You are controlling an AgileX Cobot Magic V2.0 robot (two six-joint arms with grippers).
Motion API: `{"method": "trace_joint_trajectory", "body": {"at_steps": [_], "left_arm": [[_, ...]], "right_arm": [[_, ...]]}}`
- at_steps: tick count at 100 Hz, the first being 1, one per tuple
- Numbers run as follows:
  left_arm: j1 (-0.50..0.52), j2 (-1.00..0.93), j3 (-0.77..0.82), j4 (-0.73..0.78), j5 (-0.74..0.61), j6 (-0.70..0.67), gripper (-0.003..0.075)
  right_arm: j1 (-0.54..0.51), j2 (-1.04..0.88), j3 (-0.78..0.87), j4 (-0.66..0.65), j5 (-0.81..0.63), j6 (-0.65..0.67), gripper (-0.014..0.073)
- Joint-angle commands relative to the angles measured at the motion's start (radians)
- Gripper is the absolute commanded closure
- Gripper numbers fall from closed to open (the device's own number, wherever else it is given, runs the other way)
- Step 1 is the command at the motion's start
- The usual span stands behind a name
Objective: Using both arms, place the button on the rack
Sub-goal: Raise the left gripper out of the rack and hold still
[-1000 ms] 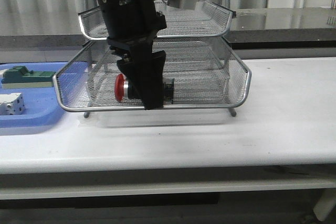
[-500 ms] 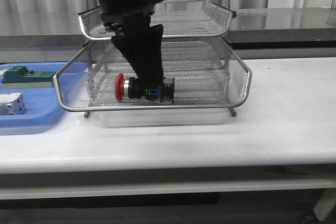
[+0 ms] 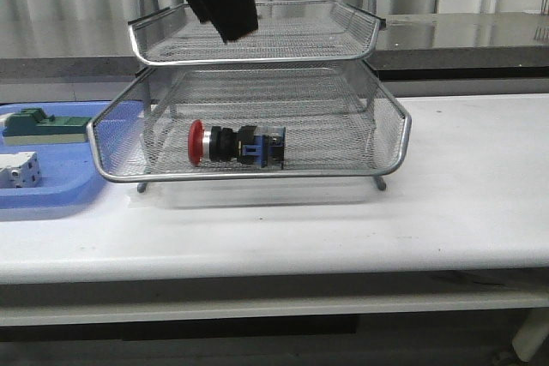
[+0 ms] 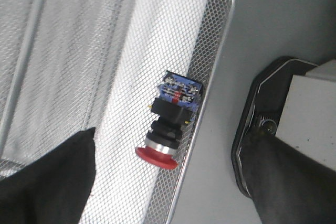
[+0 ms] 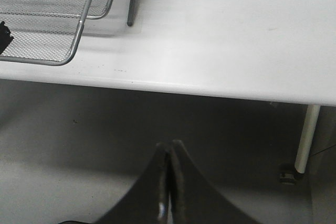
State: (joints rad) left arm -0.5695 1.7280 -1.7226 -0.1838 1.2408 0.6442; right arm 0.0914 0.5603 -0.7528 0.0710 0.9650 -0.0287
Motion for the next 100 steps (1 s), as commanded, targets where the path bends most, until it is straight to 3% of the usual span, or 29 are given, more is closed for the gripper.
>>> {"method": "trace_joint_trajectory", "body": {"at_steps": [1, 49, 71, 100], "left_arm": [[0.030, -0.110, -0.007, -0.025, 0.033, -0.047, 0.0206], [0.333, -0.523, 0.336, -0.025, 0.012, -0.072, 0.0211], [0.466, -0.763, 0.529, -0.031, -0.176, -0.097, 0.0211], [0.513, -1.073, 0.817, -0.077, -0.474, -0.146, 0.0211]], "right_arm": [[-0.006, 0.003, -0.024, 0.001, -0.054, -0.003, 0.0662], [-0.006, 0.003, -0.024, 0.001, -0.054, -0.003, 0.0662], [-0.006, 0.003, -0.024, 0.001, -0.054, -0.003, 0.0662], [-0.006, 0.003, -0.024, 0.001, -0.054, -0.003, 0.0662]]}}
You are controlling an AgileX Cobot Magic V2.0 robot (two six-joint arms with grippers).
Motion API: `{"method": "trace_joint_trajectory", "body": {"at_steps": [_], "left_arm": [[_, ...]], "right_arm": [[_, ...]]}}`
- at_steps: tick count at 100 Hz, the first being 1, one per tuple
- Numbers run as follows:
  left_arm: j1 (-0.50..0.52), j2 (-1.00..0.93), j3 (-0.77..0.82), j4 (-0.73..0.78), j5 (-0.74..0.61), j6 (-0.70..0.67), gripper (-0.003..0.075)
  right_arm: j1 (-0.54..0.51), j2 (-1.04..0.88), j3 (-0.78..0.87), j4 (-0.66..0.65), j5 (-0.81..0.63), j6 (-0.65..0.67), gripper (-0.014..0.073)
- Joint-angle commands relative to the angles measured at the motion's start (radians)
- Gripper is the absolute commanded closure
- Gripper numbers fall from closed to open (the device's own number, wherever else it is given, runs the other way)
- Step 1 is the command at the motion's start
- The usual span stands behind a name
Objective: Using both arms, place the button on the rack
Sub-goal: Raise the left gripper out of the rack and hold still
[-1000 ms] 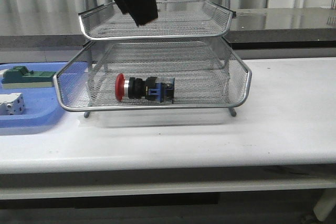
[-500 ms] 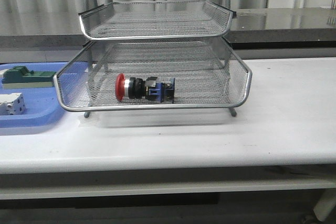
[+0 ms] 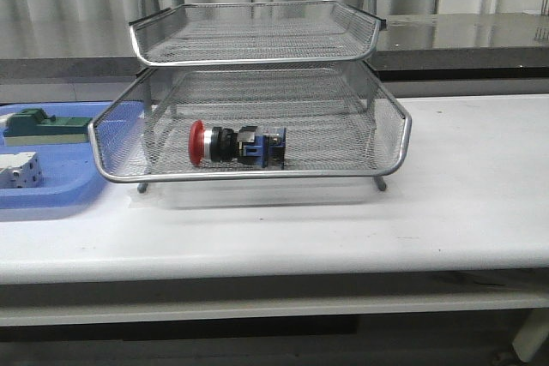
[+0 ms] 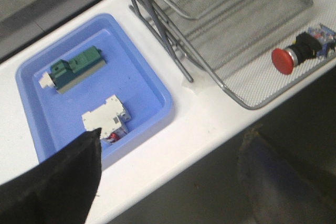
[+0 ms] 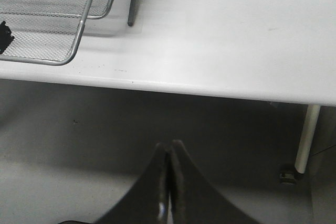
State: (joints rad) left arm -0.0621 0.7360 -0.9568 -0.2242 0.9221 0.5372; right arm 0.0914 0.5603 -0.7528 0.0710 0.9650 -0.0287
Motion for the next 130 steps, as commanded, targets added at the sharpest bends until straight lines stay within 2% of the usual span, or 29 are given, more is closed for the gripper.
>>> {"method": "trace_joint_trajectory", "body": {"at_steps": [1, 41, 69, 81, 94, 111, 130], "left_arm": [[0.006, -0.095, 0.058, -0.037, -0.161, -0.043, 0.0211], [0.006, -0.440, 0.443, -0.037, -0.577, -0.193, 0.0211], [0.006, -0.574, 0.656, -0.037, -0.844, -0.197, 0.0211], [0.006, -0.588, 0.715, -0.037, -0.922, -0.197, 0.0211], [0.006, -0.588, 0.726, -0.037, -0.933, -0.197, 0.0221], [0.006, -0.588, 0.726, -0.037, -0.933, -0.197, 0.0312], [0.006, -0.588, 0.726, -0.037, -0.933, -0.197, 0.0539]], "right_arm": [[-0.006, 0.003, -0.024, 0.001, -0.054, -0.003, 0.0662], [-0.006, 0.003, -0.024, 0.001, -0.054, -0.003, 0.0662], [-0.006, 0.003, -0.024, 0.001, -0.054, -0.003, 0.0662], [-0.006, 0.003, -0.024, 0.001, -0.054, -0.003, 0.0662], [-0.006, 0.003, -0.024, 0.001, -0.054, -0.003, 0.0662], [-0.006, 0.003, -0.024, 0.001, -0.054, -0.003, 0.0662], [-0.006, 0.003, -0.024, 0.001, -0.054, -0.003, 0.0662]]}}
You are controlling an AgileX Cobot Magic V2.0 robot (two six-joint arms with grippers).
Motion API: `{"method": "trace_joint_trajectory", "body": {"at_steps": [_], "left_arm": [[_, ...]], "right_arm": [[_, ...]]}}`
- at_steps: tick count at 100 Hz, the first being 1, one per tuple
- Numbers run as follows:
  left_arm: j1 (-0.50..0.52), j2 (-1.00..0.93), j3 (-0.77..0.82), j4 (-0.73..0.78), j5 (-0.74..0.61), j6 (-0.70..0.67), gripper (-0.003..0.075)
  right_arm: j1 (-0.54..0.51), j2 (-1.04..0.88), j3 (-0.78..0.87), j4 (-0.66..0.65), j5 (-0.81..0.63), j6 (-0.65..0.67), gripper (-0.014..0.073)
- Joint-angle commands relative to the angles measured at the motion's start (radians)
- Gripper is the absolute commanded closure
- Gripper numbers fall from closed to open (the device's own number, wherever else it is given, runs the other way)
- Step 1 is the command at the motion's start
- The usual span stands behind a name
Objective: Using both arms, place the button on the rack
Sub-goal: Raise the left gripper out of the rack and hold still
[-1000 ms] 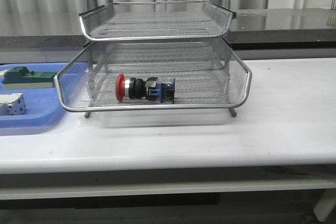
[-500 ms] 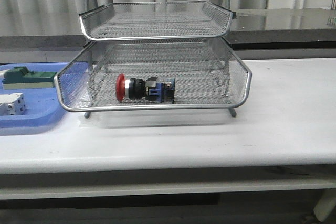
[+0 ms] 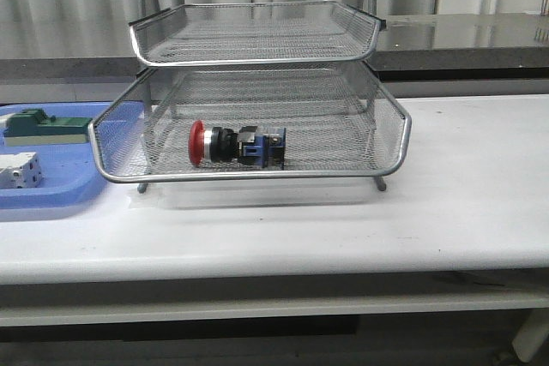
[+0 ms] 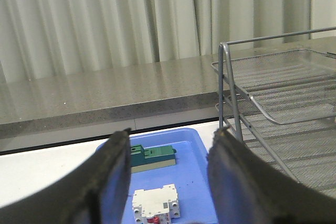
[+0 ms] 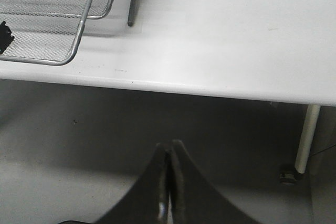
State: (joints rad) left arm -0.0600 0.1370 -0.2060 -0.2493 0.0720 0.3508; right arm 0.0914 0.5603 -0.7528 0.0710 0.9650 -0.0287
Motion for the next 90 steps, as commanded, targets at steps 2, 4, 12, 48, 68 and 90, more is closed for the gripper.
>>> {"method": "trace_joint_trajectory", "body": {"at_steps": [2, 4, 12, 48, 68, 90], "left_arm": [[0.004, 0.011, -0.025, -0.012, -0.083, -0.010, 0.0558], [0.004, 0.011, -0.025, -0.012, -0.083, -0.010, 0.0585], [0.004, 0.011, -0.025, -0.012, -0.083, -0.010, 0.0690], [0.004, 0.011, -0.025, -0.012, -0.083, -0.010, 0.0741], [0.004, 0.011, -0.025, -0.012, -0.083, -0.010, 0.0741], [0.004, 0.011, -0.025, -0.012, -0.083, -0.010, 0.0741]], "right_arm": [[-0.006, 0.003, -0.024, 0.001, -0.054, -0.003, 0.0662], [-0.006, 0.003, -0.024, 0.001, -0.054, -0.003, 0.0662], [-0.006, 0.003, -0.024, 0.001, -0.054, -0.003, 0.0662], [-0.006, 0.003, -0.024, 0.027, -0.058, -0.003, 0.0662], [-0.006, 0.019, -0.024, 0.168, -0.117, -0.005, 0.0662], [-0.006, 0.144, -0.024, 0.359, -0.120, -0.127, 0.0660]]}}
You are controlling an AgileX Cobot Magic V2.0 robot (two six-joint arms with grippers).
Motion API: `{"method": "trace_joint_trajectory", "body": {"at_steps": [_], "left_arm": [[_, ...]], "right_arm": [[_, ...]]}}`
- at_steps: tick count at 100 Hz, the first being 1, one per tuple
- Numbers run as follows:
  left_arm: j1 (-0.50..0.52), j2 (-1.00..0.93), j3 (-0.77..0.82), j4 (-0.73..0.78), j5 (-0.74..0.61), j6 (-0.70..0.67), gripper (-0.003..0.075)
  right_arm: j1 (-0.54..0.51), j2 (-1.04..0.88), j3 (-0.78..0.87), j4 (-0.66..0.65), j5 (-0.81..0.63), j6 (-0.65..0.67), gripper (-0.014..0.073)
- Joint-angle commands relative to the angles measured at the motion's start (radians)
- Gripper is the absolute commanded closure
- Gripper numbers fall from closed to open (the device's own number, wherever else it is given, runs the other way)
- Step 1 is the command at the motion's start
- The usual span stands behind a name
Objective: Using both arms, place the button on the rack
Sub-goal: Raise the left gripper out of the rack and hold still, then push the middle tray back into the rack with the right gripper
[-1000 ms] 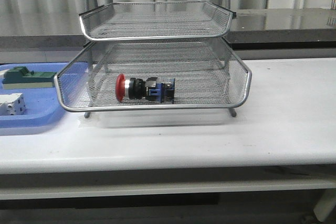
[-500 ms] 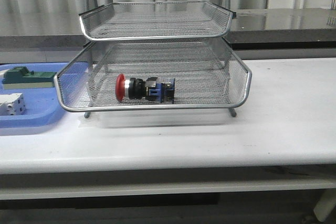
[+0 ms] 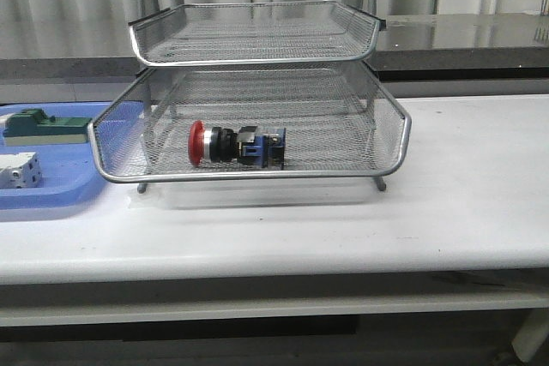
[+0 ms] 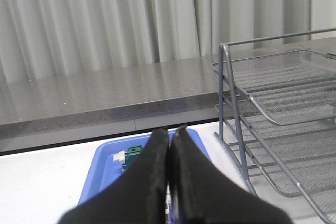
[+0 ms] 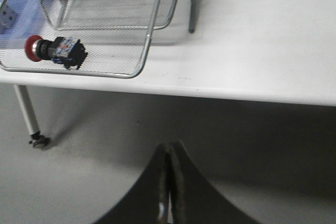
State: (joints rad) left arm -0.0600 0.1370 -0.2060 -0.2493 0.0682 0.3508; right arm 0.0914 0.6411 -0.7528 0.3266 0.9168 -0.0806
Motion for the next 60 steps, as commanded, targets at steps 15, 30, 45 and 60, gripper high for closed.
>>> {"method": "trace_joint_trajectory", "body": {"at_steps": [15, 30, 45, 60], "left_arm": [[0.004, 0.011, -0.025, -0.012, -0.079, -0.010, 0.0741], [0.004, 0.011, -0.025, -0.012, -0.079, -0.010, 0.0741], [0.004, 0.011, -0.025, -0.012, -0.079, -0.010, 0.0741], [0.004, 0.011, -0.025, -0.012, -0.079, -0.010, 0.0741]], "right_arm": [[-0.006, 0.185, -0.024, 0.232, -0.092, -0.193, 0.0659], [0.004, 0.298, -0.024, 0.322, -0.127, -0.290, 0.0659], [0.109, 0.399, -0.024, 0.327, -0.212, -0.304, 0.0659], [0.265, 0.509, -0.024, 0.327, -0.331, -0.304, 0.0659]]}}
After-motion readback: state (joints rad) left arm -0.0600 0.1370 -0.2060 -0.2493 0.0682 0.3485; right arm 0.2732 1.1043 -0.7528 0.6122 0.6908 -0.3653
